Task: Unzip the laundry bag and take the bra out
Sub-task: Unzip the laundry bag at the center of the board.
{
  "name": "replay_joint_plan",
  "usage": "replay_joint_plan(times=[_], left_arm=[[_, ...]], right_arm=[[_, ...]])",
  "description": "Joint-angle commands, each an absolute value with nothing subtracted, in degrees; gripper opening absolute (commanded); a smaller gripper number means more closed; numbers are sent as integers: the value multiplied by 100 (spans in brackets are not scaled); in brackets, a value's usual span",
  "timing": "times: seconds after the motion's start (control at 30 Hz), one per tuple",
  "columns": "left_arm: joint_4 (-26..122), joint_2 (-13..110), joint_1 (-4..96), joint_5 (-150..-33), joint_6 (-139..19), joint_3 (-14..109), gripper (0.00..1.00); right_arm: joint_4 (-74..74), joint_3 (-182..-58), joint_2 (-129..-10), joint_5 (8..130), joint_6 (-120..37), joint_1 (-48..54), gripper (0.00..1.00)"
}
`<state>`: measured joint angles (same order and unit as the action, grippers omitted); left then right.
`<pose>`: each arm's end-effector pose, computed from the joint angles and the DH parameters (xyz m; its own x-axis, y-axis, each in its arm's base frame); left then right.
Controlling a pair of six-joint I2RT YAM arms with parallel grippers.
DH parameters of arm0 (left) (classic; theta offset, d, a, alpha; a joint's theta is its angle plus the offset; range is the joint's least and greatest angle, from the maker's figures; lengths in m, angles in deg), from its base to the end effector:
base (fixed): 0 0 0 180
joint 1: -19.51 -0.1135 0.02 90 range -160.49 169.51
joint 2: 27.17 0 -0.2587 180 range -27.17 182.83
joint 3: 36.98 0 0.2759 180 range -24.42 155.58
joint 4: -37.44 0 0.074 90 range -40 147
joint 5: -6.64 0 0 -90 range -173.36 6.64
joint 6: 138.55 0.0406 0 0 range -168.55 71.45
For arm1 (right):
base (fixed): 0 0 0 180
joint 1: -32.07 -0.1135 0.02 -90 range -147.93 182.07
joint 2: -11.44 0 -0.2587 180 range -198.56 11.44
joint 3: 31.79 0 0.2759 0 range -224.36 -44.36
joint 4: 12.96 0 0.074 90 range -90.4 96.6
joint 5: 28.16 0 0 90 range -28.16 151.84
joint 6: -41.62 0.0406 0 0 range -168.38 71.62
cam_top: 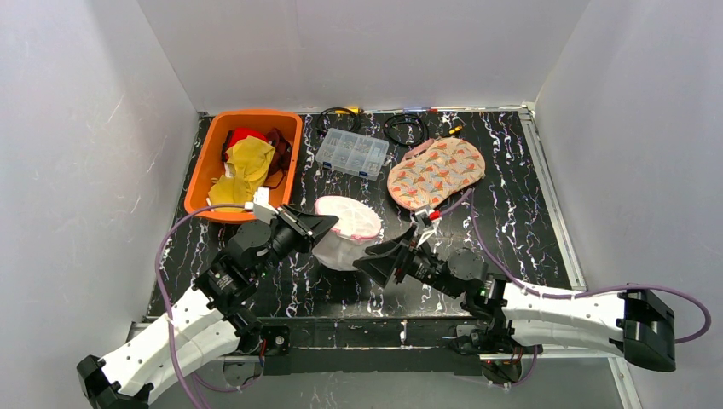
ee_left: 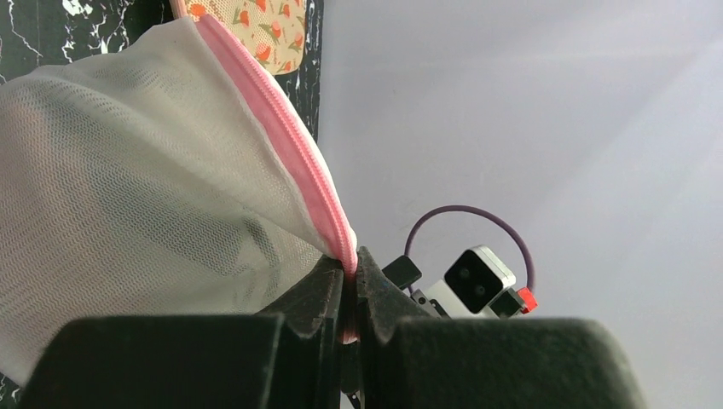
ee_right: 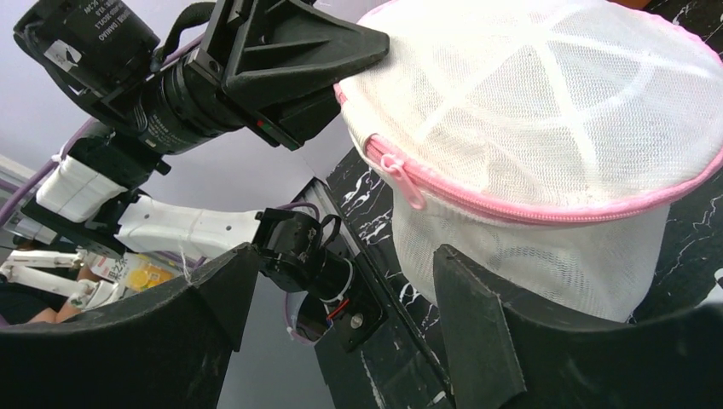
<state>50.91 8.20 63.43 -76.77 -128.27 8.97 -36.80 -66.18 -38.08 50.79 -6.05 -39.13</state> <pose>0.1433 -0.1315 0.3081 -0.6033 -0.7761 -0.1839 0.0725 0.1763 -0.9817 0.0818 0.2161 0.2555 -0.5485 0.4397 -0.7112 -0.6746 0.2699 0.6871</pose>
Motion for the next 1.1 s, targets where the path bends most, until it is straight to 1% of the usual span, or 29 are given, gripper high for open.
replay_joint_plan(times=[0.0, 0.23, 0.7, 0.93, 1.07], left_arm=[[5142, 683, 6311, -7719, -12938, 1168, 0], [5120, 635, 6311, -7788, -12957, 1171, 0], [5053, 562, 6317, -7905, -13021, 1135, 0], [5055, 529, 6311, -7914, -13029, 1106, 0], [5071, 505, 6305, -7884, -13033, 1073, 0]], right_arm=[[-4373, -6871, -3914, 4935, -498, -3885, 83], [-4574, -6880, -4041, 4777, -420, -3878, 78], [-4783, -6886, -4285, 4696, -267, -3792, 72], [-5049, -6897, -4357, 4866, -250, -3759, 63], [-5145, -6875, -4354, 4924, -250, -3763, 60]])
